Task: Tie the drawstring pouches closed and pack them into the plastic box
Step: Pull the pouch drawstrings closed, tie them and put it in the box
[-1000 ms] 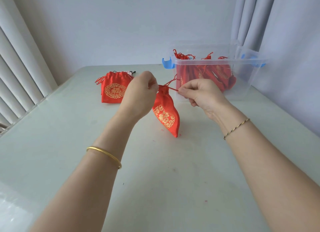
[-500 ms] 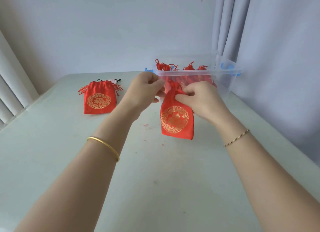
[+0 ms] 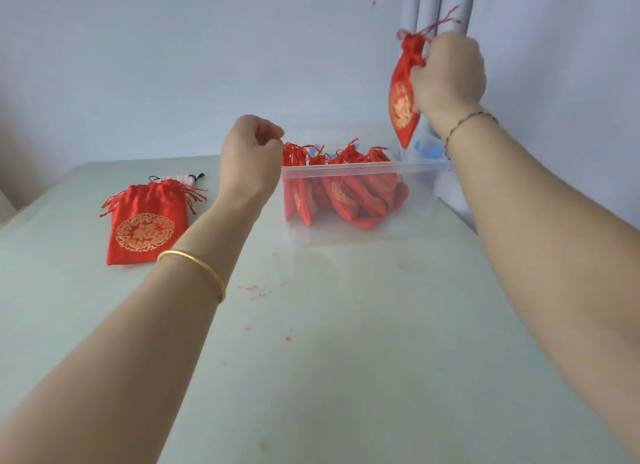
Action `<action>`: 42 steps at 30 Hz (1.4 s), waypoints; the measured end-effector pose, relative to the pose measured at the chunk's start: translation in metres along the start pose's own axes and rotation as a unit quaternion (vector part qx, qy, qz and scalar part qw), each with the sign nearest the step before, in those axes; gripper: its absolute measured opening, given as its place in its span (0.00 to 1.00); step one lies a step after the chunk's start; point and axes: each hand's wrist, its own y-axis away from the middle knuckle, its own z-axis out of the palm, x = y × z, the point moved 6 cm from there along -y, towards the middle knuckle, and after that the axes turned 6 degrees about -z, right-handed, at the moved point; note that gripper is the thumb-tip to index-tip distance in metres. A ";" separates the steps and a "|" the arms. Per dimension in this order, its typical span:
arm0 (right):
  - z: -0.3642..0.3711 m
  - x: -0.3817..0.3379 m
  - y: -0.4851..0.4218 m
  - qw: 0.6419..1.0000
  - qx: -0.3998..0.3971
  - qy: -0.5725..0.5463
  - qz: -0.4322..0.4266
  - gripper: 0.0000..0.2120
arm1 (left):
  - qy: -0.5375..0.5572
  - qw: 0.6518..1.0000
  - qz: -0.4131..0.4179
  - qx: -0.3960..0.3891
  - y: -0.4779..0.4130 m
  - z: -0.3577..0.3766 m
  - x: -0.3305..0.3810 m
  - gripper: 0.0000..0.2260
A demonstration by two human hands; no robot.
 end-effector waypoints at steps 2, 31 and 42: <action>0.030 0.012 -0.002 0.995 -0.085 0.042 0.019 0.16 | -0.008 1.000 0.004 0.007 -0.005 0.003 -0.001 0.10; 0.101 -0.134 0.180 0.936 -0.226 -0.253 -0.094 0.09 | -0.561 0.822 -0.043 -0.085 0.048 -0.092 -0.146 0.16; 0.127 -0.087 0.237 0.898 -0.355 -0.257 0.023 0.08 | -0.397 0.915 -0.033 -0.065 0.082 -0.089 -0.112 0.17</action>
